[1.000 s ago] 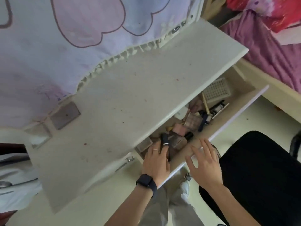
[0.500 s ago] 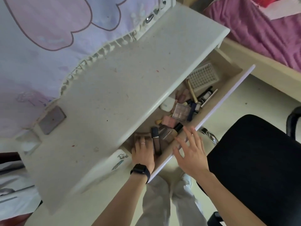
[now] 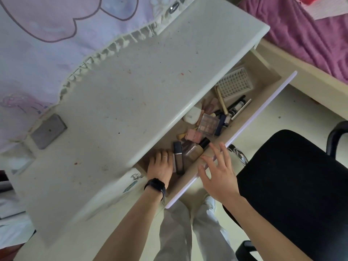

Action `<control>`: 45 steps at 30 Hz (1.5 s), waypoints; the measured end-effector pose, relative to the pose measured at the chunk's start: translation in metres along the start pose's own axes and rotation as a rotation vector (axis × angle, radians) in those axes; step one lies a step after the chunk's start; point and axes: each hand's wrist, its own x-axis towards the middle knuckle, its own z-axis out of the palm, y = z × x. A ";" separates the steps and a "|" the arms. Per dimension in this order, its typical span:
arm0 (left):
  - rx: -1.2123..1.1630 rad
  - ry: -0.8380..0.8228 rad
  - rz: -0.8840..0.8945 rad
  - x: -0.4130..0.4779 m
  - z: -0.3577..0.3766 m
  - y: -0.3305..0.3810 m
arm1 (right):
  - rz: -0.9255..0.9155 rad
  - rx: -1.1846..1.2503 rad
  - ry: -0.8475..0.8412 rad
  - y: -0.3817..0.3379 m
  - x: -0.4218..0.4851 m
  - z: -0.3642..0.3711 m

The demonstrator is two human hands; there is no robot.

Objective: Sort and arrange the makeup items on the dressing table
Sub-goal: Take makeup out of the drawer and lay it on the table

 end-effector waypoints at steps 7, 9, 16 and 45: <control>-0.030 -0.198 -0.022 0.001 -0.001 -0.007 | 0.022 -0.006 -0.017 -0.002 0.000 -0.002; -0.082 -0.220 -0.047 0.001 -0.002 -0.008 | 0.032 -0.011 -0.029 -0.003 0.000 -0.002; -0.233 -0.349 -0.149 0.003 -0.010 -0.007 | 0.023 -0.025 -0.023 -0.005 0.000 -0.004; -2.067 -0.194 -0.502 -0.013 -0.114 -0.066 | 0.361 0.792 -0.015 -0.067 0.030 -0.064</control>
